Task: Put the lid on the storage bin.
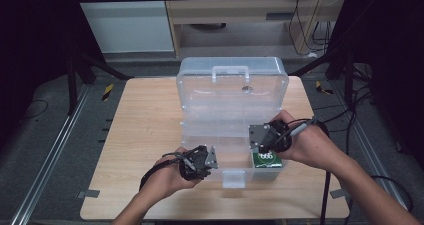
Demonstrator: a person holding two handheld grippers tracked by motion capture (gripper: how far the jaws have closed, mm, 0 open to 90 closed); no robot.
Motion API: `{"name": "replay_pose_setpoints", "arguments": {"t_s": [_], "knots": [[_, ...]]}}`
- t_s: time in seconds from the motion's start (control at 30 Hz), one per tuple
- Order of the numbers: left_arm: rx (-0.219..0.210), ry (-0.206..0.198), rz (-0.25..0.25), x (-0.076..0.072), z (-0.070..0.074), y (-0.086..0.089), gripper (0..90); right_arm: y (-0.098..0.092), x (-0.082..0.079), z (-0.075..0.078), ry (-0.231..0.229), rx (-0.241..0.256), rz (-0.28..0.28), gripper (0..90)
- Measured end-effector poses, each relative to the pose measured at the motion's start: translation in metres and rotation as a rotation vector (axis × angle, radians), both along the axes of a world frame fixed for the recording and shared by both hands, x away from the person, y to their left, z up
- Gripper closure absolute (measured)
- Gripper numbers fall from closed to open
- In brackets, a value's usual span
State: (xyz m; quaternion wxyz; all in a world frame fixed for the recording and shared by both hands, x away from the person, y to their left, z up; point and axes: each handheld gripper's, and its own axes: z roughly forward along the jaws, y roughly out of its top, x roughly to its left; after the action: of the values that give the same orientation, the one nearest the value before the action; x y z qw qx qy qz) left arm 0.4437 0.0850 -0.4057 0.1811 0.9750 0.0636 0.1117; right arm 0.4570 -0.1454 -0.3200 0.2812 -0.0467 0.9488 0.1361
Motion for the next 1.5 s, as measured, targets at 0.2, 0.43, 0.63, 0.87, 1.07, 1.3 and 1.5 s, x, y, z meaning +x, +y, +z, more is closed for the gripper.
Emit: {"name": "replay_pose_setpoints", "arguments": {"t_s": [0.2,0.43,0.63,0.87,1.07,1.3,1.5], "knots": [[0.006,-0.011,-0.007,-0.0003,0.0003,-0.0004,79.4,0.0004,-0.0021,-0.0017,0.006,-0.004,0.000,83.4],[0.005,-0.007,-0.005,-0.0003,-0.0001,-0.0002,79.3,0.0000,-0.0032,-0.0023,0.008,-0.002,-0.004,83.3],[0.006,-0.011,-0.005,-0.0008,-0.0002,-0.0005,79.1,-0.0003,-0.0054,-0.0035,0.013,-0.006,-0.006,83.3],[0.006,-0.016,-0.006,-0.0018,-0.0007,-0.0010,78.5,0.0000,-0.0075,-0.0052,0.023,-0.010,0.000,83.2],[-0.005,-0.022,0.003,-0.0032,0.0004,-0.0009,77.6,-0.0007,-0.0072,-0.0051,0.029,-0.005,-0.004,83.0],[-0.022,-0.029,0.019,-0.0043,0.0009,0.0016,75.6,-0.0008,-0.0087,-0.0065,0.037,-0.010,0.008,83.1],[-0.070,-0.029,0.037,-0.0058,0.0042,0.0064,71.6,-0.0013,-0.0082,-0.0065,0.038,-0.006,0.007,82.8]]}}
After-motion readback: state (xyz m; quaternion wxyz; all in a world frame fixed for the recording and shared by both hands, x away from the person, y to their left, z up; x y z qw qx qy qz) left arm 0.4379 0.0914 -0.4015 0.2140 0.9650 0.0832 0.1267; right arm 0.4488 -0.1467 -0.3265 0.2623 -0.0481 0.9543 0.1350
